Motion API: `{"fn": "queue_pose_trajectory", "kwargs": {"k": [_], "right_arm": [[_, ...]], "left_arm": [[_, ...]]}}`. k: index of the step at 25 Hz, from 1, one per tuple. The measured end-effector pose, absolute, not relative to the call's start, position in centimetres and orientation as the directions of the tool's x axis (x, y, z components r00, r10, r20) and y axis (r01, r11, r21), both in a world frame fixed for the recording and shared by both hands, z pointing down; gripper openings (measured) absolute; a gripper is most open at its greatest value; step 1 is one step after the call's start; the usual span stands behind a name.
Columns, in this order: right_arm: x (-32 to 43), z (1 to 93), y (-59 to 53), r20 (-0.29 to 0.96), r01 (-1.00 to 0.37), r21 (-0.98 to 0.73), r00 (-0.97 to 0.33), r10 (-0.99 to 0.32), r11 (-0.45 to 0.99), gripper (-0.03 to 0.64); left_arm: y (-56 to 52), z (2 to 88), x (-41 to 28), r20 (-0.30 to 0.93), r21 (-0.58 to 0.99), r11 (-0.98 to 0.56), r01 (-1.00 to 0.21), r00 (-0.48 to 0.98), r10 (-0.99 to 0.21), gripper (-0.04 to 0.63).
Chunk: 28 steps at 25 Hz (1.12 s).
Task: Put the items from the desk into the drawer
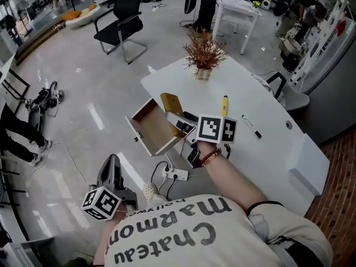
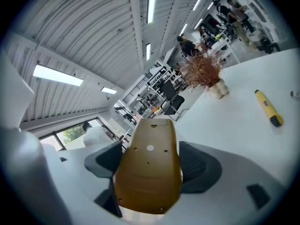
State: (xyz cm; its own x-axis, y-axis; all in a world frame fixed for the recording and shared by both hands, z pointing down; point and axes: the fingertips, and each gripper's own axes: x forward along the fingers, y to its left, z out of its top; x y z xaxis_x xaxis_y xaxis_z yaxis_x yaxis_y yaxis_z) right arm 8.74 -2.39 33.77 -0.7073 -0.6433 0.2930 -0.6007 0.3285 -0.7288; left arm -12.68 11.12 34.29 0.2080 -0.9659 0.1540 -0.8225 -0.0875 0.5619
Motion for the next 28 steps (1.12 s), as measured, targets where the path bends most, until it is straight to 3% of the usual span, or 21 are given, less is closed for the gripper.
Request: {"fn": "queue_pose_trajectory", "kwargs": {"k": [13, 28], "right_arm": [[-6.0, 34.7, -11.2, 0.304, -0.616, -0.728, -0.683, -0.664, 0.301, 0.388], [-9.0, 48.1, -13.0, 0.579, -0.818, -0.496, -0.562, -0.591, 0.292, 0.388]], "left_arm": [[0.2, 33.3, -27.3, 0.152, 0.529, -0.149, -0.836, 0.266, -0.952, 0.002], [1.0, 43.9, -33.0, 0.34, 0.606, 0.021, -0.795, 0.236, -0.91, 0.002]]}}
